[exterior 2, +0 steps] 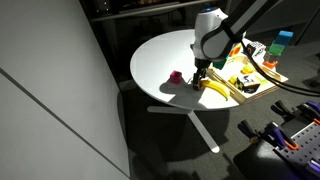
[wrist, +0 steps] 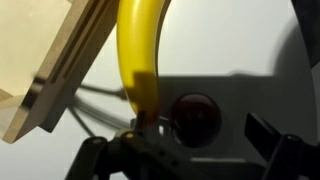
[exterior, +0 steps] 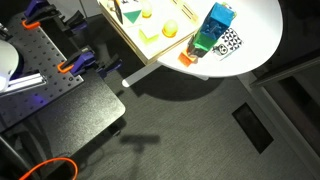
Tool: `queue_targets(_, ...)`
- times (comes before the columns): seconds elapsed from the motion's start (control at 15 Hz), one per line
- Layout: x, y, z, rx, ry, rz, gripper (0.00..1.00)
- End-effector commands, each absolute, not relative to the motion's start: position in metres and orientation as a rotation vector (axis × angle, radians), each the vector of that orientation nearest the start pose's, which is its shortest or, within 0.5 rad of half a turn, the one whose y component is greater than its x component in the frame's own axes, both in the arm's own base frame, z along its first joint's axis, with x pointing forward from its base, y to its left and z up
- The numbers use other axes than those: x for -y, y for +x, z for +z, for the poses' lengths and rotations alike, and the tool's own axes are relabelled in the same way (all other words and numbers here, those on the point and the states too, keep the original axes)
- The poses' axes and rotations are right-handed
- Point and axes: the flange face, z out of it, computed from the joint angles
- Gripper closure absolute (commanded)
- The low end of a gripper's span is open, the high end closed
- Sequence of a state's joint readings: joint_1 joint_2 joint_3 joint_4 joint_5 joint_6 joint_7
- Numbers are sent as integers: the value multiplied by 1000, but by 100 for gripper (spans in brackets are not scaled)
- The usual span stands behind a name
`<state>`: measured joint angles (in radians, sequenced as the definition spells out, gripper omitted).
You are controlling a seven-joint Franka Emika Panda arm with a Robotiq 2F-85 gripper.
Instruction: Put the red fruit onto the tray
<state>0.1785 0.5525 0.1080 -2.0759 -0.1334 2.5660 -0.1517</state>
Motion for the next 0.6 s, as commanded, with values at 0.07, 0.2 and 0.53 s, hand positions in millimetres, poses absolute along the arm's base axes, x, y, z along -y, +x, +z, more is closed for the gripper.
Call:
queue_targets(0.07, -178, 574, 142, 851, -3064, 65, 0)
queue_targets(0.2, -183, 579, 139, 862, -3059, 61, 0)
queue_targets(0.53, -189, 584, 138, 860, -3058, 70, 51)
